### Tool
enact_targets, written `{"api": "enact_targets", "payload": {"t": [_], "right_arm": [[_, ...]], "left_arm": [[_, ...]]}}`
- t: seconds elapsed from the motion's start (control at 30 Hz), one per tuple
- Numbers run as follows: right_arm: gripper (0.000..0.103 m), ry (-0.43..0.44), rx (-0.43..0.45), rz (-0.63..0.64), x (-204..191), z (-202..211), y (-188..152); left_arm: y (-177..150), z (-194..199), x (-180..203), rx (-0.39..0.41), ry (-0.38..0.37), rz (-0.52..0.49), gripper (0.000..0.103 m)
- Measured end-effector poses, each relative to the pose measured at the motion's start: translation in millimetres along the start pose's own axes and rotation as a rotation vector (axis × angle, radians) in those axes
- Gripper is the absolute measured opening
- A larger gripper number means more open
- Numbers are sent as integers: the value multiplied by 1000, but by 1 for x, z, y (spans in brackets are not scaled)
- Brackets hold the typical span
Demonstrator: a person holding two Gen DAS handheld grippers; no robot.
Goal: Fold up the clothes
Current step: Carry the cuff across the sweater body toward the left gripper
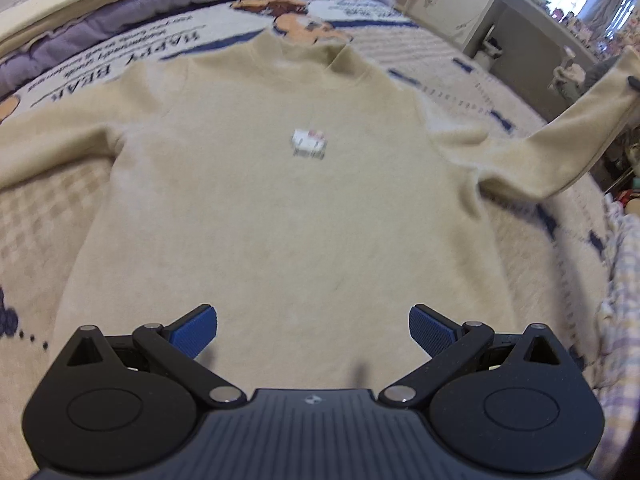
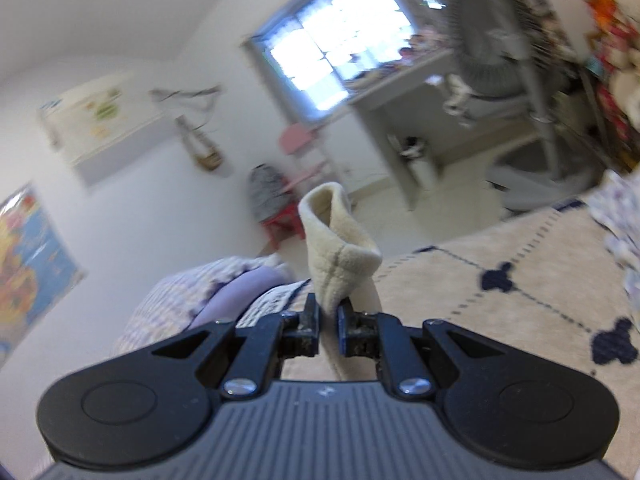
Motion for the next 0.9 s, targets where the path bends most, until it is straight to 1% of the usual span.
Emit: {"api": "enact_targets", "payload": {"t": [0.17, 0.33, 0.5, 0.6, 0.67, 0.8, 0.9], "right_arm": [[10, 69, -40, 6, -33, -7, -17], [10, 190, -94, 13, -74, -15, -35], [10, 284, -158, 110, -119, -19, -62], [10, 302, -197, 128, -131, -23, -82], [10, 311, -228, 125, -135, -26, -96], [10, 324, -280, 163, -148, -26, -121], [10, 334, -316, 206, -159, -24, -142]], "left_arm": [[23, 10, 5, 14, -13, -14, 102], [38, 17, -3, 8, -65, 20, 102], [62, 30, -18, 25, -67, 58, 102], [77, 38, -23, 30, -93, 68, 97], [86, 42, -23, 37, -109, 71, 97], [109, 46, -16, 47, -175, 94, 97], [121, 39, -9, 47, -171, 90, 97]]}}
Point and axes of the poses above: each gripper's, at about its wrist camera, not at the fingertips, and z roughly against the way its jaws point, x to its right, y to its top, the point moved 4 cm from there along -z, roughly the way its jaws point, and after that the axes turned 10 degrees about y, right-handed, at the moved point
